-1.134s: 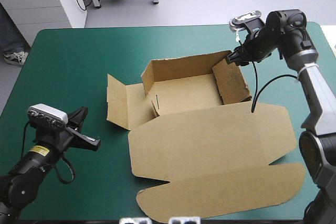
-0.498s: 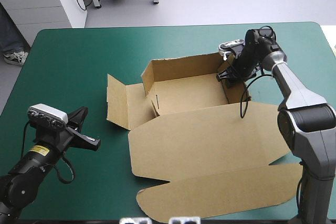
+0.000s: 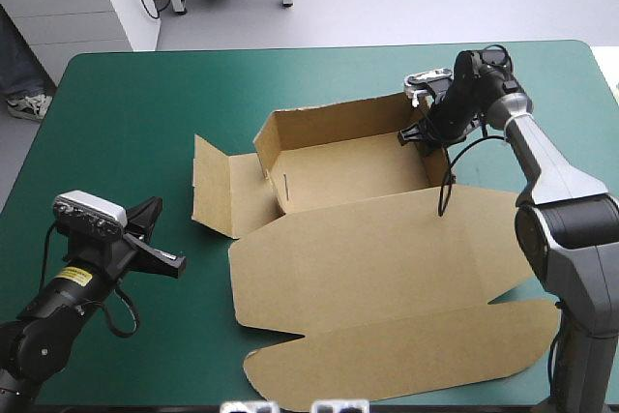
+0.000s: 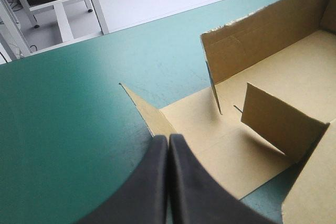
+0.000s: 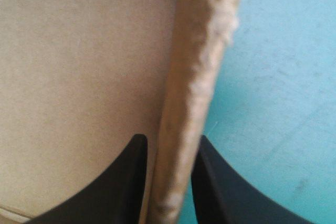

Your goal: Fold the box

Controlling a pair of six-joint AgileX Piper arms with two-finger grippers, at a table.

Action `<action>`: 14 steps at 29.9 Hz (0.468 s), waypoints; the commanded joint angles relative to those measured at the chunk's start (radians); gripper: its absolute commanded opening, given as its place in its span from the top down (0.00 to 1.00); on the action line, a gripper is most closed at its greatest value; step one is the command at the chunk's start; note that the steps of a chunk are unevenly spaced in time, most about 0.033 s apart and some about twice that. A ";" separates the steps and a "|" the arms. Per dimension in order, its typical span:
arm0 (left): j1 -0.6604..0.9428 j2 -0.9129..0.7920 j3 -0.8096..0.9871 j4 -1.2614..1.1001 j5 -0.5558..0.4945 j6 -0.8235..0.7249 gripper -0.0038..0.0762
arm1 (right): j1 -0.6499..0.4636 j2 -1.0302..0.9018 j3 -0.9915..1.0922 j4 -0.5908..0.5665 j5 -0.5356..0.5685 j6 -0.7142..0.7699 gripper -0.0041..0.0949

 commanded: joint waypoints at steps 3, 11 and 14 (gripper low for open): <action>0.000 0.038 -0.027 -0.005 -0.078 -0.005 0.96 | -0.008 -0.200 -0.028 -0.126 0.015 0.028 0.98; 0.000 0.109 -0.027 -0.004 -0.136 -0.005 0.96 | -0.063 -0.406 -0.028 -0.136 0.015 0.041 0.98; 0.000 0.132 -0.027 -0.004 -0.178 -0.005 0.96 | -0.074 -0.485 -0.028 -0.136 0.015 0.035 0.98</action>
